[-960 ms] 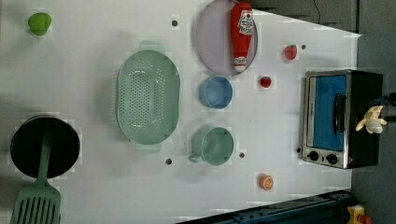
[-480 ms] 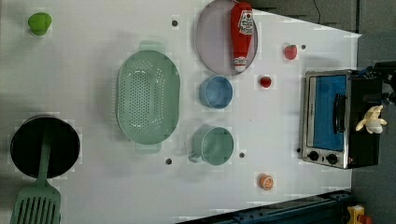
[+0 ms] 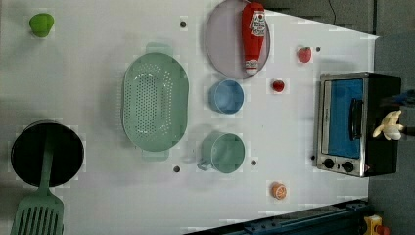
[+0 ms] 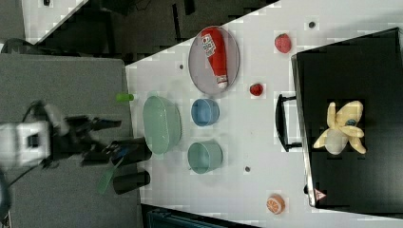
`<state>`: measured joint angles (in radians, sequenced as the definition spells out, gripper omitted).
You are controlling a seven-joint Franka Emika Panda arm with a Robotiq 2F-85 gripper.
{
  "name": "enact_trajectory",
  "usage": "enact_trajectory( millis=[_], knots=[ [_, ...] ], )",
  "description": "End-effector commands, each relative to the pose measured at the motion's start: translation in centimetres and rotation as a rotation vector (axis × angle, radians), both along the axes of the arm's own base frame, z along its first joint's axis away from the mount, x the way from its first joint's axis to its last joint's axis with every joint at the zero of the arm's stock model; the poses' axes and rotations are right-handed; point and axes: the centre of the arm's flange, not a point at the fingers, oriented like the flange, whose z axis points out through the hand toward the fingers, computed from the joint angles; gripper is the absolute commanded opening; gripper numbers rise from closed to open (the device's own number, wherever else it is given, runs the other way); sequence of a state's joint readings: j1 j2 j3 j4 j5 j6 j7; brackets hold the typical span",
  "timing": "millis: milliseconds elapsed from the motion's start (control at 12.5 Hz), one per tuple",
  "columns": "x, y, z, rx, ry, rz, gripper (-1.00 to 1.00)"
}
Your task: Pick banana from table and place on oven.
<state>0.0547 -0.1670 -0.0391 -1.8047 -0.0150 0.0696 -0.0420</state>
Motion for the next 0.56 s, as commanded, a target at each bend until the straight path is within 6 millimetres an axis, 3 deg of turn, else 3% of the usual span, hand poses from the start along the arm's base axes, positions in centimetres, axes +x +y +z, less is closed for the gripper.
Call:
enact_trajectory(
  millis=[80, 560],
  knots=[
    [-0.82, -5.33, 1.56, 0.019, -0.026, -0.162, 1.00],
    [-0.77, -5.52, 1.56, 0.019, -0.028, -0.165, 1.00]
  ],
)
